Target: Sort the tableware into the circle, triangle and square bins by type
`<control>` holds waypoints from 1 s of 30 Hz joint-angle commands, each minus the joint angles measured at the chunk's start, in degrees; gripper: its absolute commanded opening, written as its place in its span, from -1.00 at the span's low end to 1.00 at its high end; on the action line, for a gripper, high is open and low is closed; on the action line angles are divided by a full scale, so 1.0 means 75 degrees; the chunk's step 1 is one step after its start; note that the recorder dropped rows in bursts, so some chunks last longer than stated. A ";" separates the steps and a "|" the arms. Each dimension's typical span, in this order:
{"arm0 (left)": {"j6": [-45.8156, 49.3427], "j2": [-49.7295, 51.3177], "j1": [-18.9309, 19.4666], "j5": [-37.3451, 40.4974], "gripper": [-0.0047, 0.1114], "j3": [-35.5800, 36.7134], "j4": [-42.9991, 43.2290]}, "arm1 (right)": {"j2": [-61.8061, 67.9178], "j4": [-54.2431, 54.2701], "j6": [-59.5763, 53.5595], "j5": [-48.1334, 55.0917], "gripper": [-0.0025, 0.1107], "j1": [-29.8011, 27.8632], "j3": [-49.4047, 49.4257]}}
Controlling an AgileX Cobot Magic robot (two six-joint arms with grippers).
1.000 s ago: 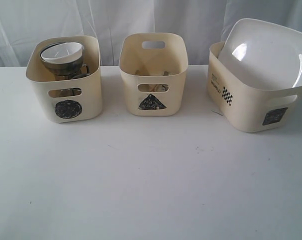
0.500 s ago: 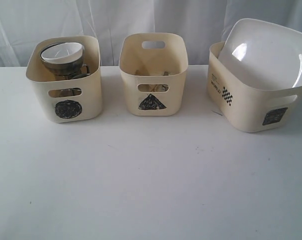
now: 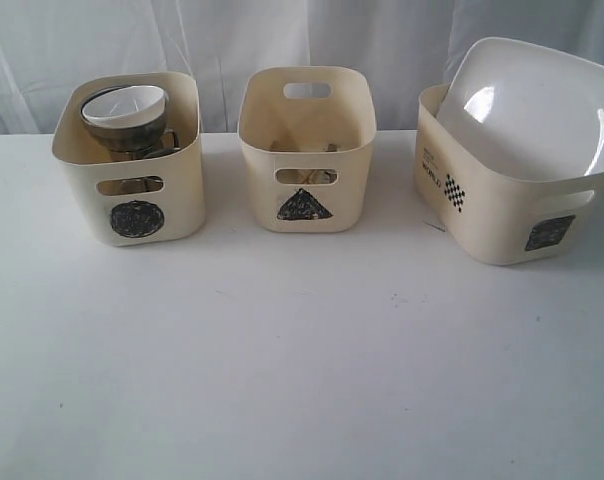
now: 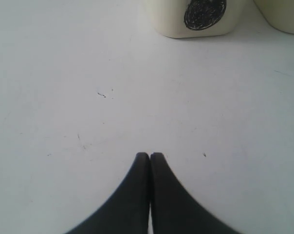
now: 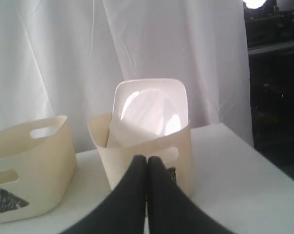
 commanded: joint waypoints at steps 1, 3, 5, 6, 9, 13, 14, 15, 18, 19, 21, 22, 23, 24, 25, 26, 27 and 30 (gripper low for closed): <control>-0.0019 -0.0033 -0.0049 -0.0015 -0.92 0.0020 -0.0031 | -0.0070 -0.0330 0.0438 0.0743 -0.96 0.0426 0.0076; -0.0019 -0.0033 -0.0049 -0.0015 -0.92 0.0020 -0.0031 | -0.0070 -0.0412 0.0438 0.0929 -0.96 0.0722 0.0076; -0.0019 -0.0033 -0.0049 -0.0015 -0.92 0.0020 -0.0031 | -0.0070 -0.0505 0.0438 0.1371 -0.96 0.0977 0.0076; -0.0019 -0.0033 -0.0049 -0.0015 -0.92 0.0020 -0.0031 | -0.0070 -0.0593 0.0438 0.1676 -0.96 0.1022 0.0076; -0.0019 -0.0033 -0.0049 -0.0015 -0.92 0.0020 -0.0031 | -0.0070 -0.0660 0.0154 0.2708 -0.96 0.1039 0.0076; -0.0019 -0.0033 -0.0049 -0.0015 -0.92 0.0020 -0.0031 | -0.0070 -0.0660 -0.0100 0.2543 -0.96 0.1039 0.0076; -0.0019 -0.0033 -0.0049 -0.0015 -0.92 0.0020 -0.0031 | -0.0070 -0.0660 -0.0100 0.2543 -0.96 0.1039 0.0076; -0.0019 -0.0033 -0.0049 -0.0015 -0.92 0.0020 -0.0031 | -0.0070 -0.0660 -0.0100 0.2543 -0.96 0.1039 0.0076; -0.0019 -0.0033 -0.0049 -0.0015 -0.92 0.0020 -0.0031 | -0.0070 -0.0543 -0.0101 0.2543 -0.96 0.1039 0.0076; -0.0019 -0.0033 -0.0049 -0.0015 -0.92 0.0020 -0.0031 | -0.0070 -0.0546 -0.0101 0.2543 -0.96 0.1039 0.0076; -0.0019 -0.0033 -0.0049 -0.0015 -0.92 0.0020 -0.0031 | -0.0070 -0.0559 -0.0101 0.2543 -0.96 0.1039 0.0076; -0.0019 -0.0033 -0.0049 -0.0015 -0.92 0.0020 -0.0031 | -0.0070 -0.0577 -0.0101 0.2543 -0.96 0.1039 0.0076; -0.0019 -0.0033 -0.0049 -0.0015 -0.92 0.0020 -0.0031 | -0.0070 -0.0577 -0.0101 0.2543 -0.96 0.1039 0.0076; -0.0019 -0.0033 -0.0049 -0.0015 -0.92 0.0020 -0.0031 | -0.0070 -0.0577 -0.0101 0.2543 -0.96 0.1039 0.0076; -0.0019 -0.0033 -0.0049 -0.0015 -0.92 0.0020 -0.0031 | -0.0070 -0.0577 -0.0101 0.2543 -0.96 0.1039 0.0076; -0.0019 -0.0033 -0.0049 -0.0015 -0.92 0.0020 -0.0031 | -0.0070 -0.0577 -0.0101 0.2543 -0.96 0.1039 0.0076; -0.0019 -0.0033 -0.0049 -0.0015 -0.92 0.0020 -0.0031 | -0.0070 -0.0577 -0.0101 0.2543 -0.96 0.1039 0.0076; -0.0019 -0.0033 -0.0049 -0.0015 -0.92 0.0020 -0.0031 | -0.0070 -0.0577 -0.0101 0.2543 -0.96 0.1039 0.0076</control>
